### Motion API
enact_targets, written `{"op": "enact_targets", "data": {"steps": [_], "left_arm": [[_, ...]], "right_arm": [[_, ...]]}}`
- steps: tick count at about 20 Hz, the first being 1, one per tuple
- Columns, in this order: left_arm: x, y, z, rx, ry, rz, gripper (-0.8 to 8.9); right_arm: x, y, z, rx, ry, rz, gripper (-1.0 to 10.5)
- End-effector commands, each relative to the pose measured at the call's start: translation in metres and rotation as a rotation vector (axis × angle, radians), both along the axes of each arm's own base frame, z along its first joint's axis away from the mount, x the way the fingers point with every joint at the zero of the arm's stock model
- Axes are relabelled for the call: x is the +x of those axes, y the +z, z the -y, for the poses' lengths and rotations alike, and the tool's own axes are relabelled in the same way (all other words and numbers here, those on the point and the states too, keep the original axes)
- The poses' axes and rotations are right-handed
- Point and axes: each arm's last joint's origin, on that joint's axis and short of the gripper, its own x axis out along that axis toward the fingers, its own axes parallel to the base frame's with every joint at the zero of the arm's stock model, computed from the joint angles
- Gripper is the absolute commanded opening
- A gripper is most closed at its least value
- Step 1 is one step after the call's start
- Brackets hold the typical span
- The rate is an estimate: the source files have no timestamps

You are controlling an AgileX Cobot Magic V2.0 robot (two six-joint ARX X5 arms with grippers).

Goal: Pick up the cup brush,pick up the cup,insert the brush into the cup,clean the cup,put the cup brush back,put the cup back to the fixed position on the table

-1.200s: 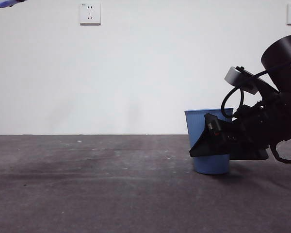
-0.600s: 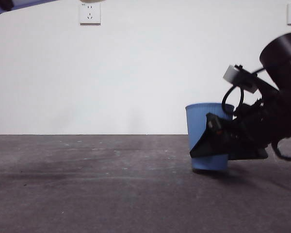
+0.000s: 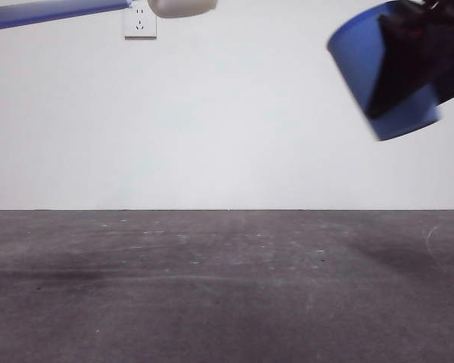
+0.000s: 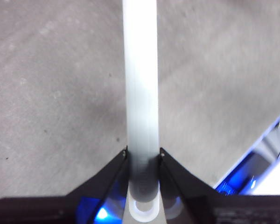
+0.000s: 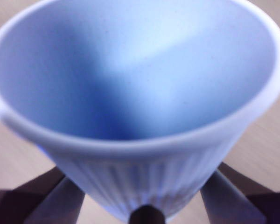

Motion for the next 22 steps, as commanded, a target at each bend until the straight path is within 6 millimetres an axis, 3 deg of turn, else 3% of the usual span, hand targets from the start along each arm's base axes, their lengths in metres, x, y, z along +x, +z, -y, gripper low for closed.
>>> {"op": "enact_targets", "data": {"steps": [1,6,12,16,22], "left_arm": [[-0.002,-0.001,-0.001,0.069,-0.076,0.011,-0.08],[0.003,-0.017,0.002,0.250,-0.209,-0.109,-0.08],[0.017,-0.030,0.027,0.308,-0.318,-0.153,-0.08],[0.022,-0.040,0.049,0.327,-0.396,-0.158,-0.08],[0.028,-0.051,0.067,0.348,-0.446,-0.184,-0.08]], "right_arm": [[-0.005,-0.001,0.004,-0.202,0.049,-0.043,-0.2],[-0.010,-0.007,0.002,-0.423,0.126,-0.050,-0.2],[-0.010,-0.019,-0.008,-0.737,0.231,-0.072,-0.2],[-0.009,-0.025,-0.020,-0.841,0.295,-0.058,-0.2],[-0.011,-0.029,-0.035,-0.969,0.391,-0.011,-0.2]]}}
